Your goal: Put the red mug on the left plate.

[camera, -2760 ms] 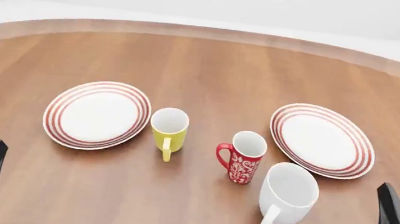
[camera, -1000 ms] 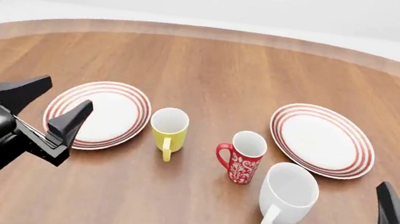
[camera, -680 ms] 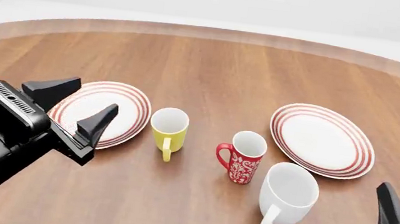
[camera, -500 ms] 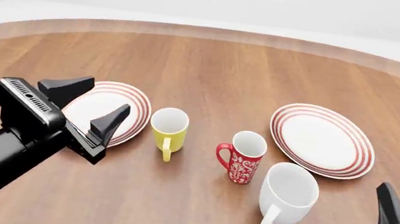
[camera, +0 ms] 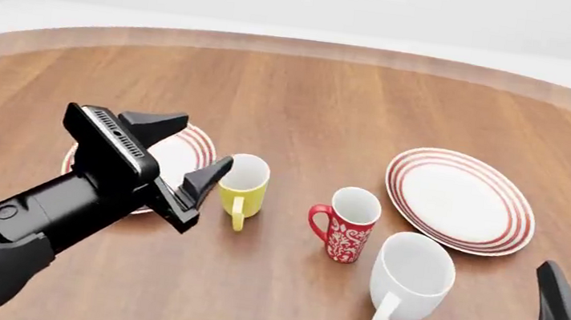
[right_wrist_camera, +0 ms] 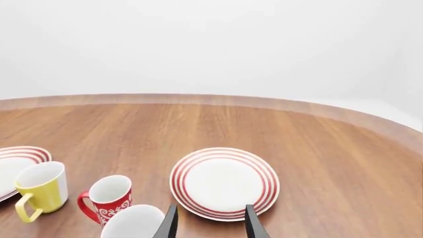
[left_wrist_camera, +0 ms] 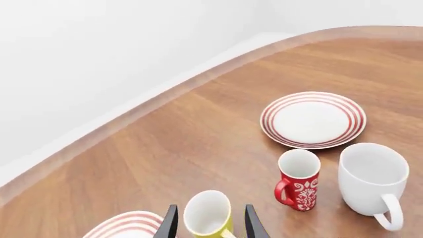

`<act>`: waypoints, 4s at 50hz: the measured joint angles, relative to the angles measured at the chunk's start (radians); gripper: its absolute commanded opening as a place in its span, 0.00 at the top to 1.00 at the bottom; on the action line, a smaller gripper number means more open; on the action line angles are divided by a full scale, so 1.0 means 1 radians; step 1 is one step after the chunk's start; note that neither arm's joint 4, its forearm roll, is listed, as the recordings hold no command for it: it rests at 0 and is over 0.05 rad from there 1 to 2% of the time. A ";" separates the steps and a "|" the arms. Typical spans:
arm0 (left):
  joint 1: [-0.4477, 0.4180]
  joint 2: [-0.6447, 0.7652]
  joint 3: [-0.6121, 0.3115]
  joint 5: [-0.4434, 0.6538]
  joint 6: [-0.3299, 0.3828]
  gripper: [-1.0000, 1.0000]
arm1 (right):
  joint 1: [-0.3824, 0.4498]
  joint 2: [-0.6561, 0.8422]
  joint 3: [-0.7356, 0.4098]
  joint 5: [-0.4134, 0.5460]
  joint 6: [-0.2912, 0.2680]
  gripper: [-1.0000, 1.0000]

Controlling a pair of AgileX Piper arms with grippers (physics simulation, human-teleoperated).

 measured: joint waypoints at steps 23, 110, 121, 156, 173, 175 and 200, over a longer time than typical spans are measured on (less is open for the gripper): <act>-0.067 0.156 -0.082 0.008 0.022 0.00 | 0.000 -0.005 -0.001 0.004 -0.002 0.00; -0.166 0.643 -0.335 0.034 0.043 0.00 | 0.015 -0.024 -0.002 0.022 0.002 0.00; -0.166 0.652 -0.352 0.039 0.054 0.00 | 0.015 -0.027 -0.003 0.025 0.002 0.00; -0.151 0.728 -0.413 0.046 0.073 0.00 | 0.015 -0.022 -0.003 0.019 0.005 0.00; -0.148 0.756 -0.435 0.046 0.077 0.00 | 0.015 -0.026 -0.008 0.026 0.006 0.00; -0.148 0.759 -0.437 0.046 0.077 0.00 | 0.015 -0.025 -0.007 0.025 0.006 0.00; -0.152 0.777 -0.448 0.048 0.082 1.00 | 0.013 -0.034 -0.011 0.037 0.009 0.00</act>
